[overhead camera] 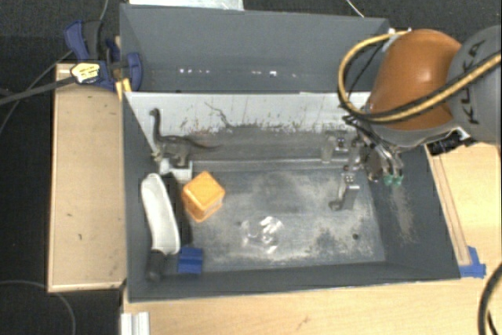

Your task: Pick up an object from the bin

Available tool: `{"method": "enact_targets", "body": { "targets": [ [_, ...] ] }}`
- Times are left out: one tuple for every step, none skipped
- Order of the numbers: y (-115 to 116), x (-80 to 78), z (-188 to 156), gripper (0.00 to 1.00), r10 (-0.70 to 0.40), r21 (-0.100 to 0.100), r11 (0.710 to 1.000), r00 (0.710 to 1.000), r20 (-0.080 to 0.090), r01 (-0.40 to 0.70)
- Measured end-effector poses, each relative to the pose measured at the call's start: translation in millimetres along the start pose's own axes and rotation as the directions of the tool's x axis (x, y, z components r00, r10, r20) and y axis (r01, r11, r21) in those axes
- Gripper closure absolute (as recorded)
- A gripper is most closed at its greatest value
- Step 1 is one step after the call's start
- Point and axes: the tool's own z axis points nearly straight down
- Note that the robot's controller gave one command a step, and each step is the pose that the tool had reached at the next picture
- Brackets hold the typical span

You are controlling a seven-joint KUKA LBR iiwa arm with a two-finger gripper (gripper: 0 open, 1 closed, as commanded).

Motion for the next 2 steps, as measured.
{"method": "enact_targets", "body": {
  "targets": [
    [0,-1.8,-4,0.00,-0.001,0.000,1.000,1.000,0.008,0.001],
    [44,-3.4,98,0.00,0.024,-0.002,1.000,1.000,-0.005,-0.024]
  ]
}}
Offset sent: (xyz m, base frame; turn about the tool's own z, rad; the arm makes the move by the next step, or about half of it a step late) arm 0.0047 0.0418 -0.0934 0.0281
